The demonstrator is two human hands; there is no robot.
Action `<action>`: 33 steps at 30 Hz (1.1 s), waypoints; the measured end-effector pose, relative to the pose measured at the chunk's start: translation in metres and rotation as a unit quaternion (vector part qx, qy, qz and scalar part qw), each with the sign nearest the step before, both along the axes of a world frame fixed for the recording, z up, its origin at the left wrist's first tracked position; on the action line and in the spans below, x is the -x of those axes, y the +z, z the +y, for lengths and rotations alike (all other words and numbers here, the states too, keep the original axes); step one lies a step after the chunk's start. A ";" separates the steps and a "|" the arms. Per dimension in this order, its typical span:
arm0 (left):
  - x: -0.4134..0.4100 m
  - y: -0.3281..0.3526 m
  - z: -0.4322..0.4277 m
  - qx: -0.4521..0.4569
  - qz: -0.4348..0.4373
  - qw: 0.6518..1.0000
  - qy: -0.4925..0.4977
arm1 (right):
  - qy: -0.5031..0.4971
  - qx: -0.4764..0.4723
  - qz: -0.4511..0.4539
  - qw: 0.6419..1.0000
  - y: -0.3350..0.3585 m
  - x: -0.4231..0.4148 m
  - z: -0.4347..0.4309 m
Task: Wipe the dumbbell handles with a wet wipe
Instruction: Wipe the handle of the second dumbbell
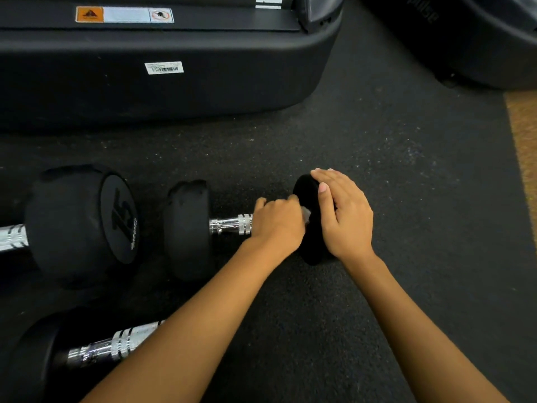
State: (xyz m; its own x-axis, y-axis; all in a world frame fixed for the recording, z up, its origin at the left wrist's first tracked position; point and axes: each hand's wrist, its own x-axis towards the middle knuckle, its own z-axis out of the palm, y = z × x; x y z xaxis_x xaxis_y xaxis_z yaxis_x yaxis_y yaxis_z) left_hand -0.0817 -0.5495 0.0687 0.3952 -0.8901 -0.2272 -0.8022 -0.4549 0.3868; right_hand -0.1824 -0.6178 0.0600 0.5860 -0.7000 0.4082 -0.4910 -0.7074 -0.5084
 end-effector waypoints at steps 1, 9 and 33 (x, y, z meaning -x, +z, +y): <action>-0.002 -0.001 0.006 0.018 0.007 1.000 0.001 | -0.001 0.001 0.001 1.000 0.000 0.000 0.000; 0.008 -0.011 0.018 0.163 -0.087 0.983 -0.012 | -0.004 -0.001 0.002 1.000 0.000 -0.001 0.001; 0.007 -0.022 0.026 0.229 -0.059 0.971 -0.025 | -0.008 -0.004 0.000 1.000 0.003 -0.001 0.003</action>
